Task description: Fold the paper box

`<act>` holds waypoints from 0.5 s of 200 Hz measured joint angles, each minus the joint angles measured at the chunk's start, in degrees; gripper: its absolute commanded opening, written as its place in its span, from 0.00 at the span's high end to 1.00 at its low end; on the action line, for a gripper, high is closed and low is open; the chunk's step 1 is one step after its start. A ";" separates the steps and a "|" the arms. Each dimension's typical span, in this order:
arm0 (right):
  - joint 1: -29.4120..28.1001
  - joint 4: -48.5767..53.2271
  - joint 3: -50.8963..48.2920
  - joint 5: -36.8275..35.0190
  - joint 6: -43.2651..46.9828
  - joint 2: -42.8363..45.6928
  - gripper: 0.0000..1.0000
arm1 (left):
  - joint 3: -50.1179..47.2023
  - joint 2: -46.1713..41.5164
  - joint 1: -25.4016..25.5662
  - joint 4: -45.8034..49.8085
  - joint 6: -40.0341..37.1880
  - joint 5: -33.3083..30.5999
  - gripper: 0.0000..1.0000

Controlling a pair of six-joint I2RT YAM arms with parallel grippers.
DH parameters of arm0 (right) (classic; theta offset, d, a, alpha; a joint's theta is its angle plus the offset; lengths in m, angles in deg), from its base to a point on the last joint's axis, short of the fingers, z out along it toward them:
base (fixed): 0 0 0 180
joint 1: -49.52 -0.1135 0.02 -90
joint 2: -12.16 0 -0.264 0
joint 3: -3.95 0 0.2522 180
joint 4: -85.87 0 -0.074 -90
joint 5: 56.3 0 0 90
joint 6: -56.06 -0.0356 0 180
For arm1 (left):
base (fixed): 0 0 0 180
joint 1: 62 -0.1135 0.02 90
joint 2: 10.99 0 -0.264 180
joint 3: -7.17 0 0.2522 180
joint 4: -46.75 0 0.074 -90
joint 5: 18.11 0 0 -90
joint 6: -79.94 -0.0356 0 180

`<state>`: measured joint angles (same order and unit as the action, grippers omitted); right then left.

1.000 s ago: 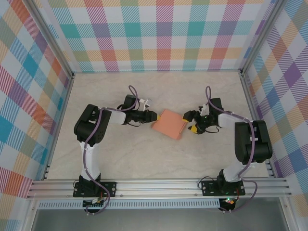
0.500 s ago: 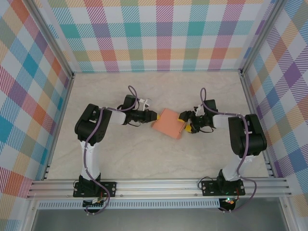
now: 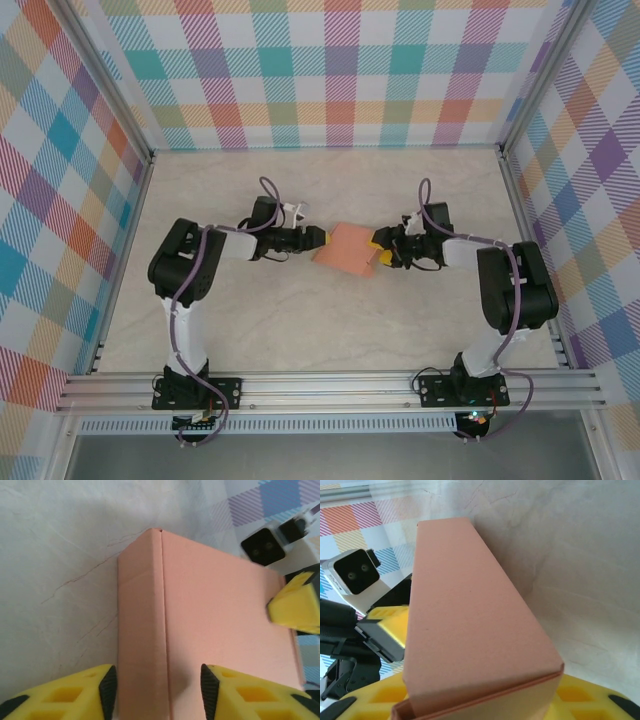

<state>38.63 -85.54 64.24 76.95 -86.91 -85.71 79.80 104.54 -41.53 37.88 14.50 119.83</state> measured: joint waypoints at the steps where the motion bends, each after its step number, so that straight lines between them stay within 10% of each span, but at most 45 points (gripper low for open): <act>1: 0.00 0.09 0.04 0.04 -0.04 0.00 0.59 | -0.11 -0.28 -0.04 0.15 0.02 -0.33 0.01; 56: -0.02 16.00 10.08 1.99 -1.79 0.11 0.61 | -4.52 -16.15 -2.58 0.15 -6.25 -6.71 0.00; 100: 1.42 32.85 19.96 7.26 -4.09 0.09 0.64 | -5.11 -27.71 -1.29 6.03 -29.57 2.69 0.00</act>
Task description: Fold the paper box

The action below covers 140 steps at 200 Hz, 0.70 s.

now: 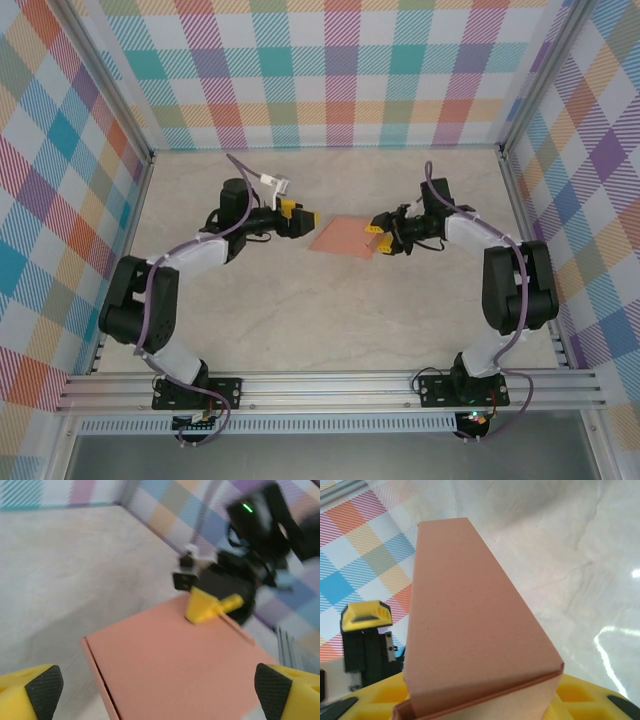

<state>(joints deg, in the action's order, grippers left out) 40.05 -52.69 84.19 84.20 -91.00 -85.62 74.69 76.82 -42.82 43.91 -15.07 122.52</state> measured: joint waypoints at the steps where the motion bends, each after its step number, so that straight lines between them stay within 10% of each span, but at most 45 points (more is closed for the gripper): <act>1: 0.07 0.33 0.22 0.22 -0.09 -0.02 0.64 | -0.02 -0.17 0.02 0.26 -0.44 0.11 0.00; 55: 0.83 8.57 3.98 5.97 -2.32 -3.93 0.65 | -2.03 -10.86 12.02 13.60 -33.40 -11.98 0.03; 140: 0.22 9.25 3.96 7.72 -5.77 -6.32 0.65 | -5.55 -4.61 20.44 8.22 -45.03 -34.69 0.13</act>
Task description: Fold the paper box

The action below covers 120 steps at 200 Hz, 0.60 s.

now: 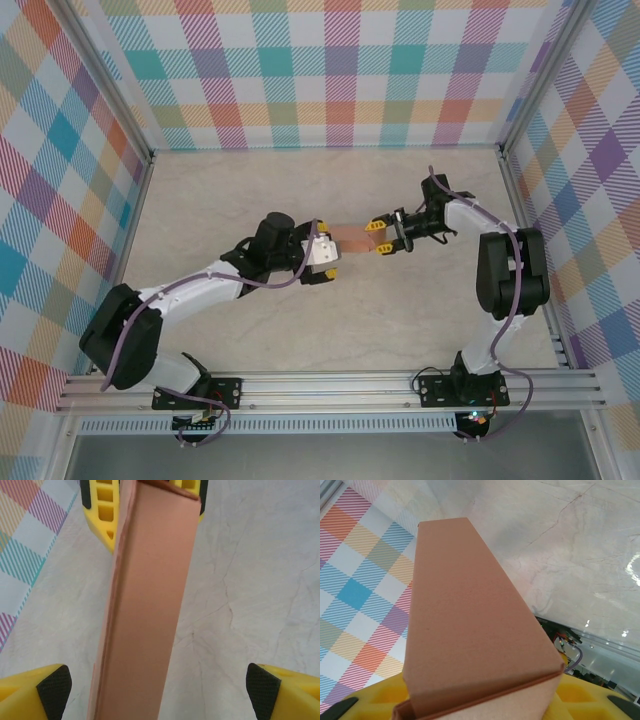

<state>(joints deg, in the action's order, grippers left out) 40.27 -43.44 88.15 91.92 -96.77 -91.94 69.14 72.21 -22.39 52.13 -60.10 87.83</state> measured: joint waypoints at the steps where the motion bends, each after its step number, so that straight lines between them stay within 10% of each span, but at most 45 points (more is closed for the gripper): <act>1: -0.04 -0.04 -0.02 -0.02 -0.02 0.00 0.65 | 0.00 0.17 0.07 -0.15 -0.15 -0.28 0.14; 41: -2.23 -1.57 -0.83 0.37 -1.55 0.00 0.65 | 0.00 2.80 0.48 -1.29 -1.14 -4.44 0.37; 120: -3.61 -3.50 -1.77 0.35 -4.37 -0.39 0.47 | 0.00 2.23 0.46 1.86 -2.08 -5.53 0.50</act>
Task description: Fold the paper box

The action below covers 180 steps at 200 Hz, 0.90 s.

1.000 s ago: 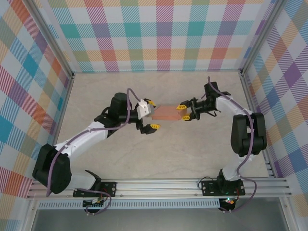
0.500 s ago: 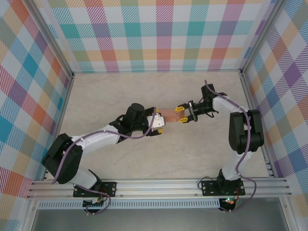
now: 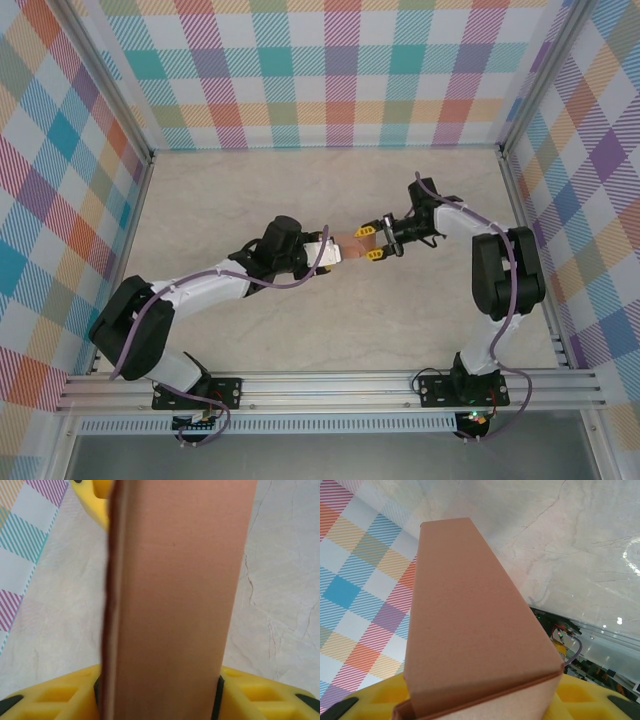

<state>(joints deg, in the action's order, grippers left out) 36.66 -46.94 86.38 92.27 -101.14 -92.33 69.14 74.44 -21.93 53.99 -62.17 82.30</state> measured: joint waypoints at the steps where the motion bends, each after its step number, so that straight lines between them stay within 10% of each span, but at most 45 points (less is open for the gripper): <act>1: -0.02 -0.02 0.00 0.02 -0.07 -0.07 0.47 | 0.02 -0.02 0.00 0.15 0.00 0.02 0.50; 84: 1.18 0.70 0.00 -0.94 5.38 -1.46 0.29 | 10.32 2.78 -3.08 22.88 1.31 3.76 0.53; 180: 3.58 -9.75 -12.85 -22.01 37.66 17.03 0.46 | 28.98 16.39 -3.65 48.89 -2.01 5.62 0.49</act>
<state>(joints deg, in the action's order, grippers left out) 40.24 -56.69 73.53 70.26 -63.48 -75.30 98.12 90.83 -25.58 102.88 -64.18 87.92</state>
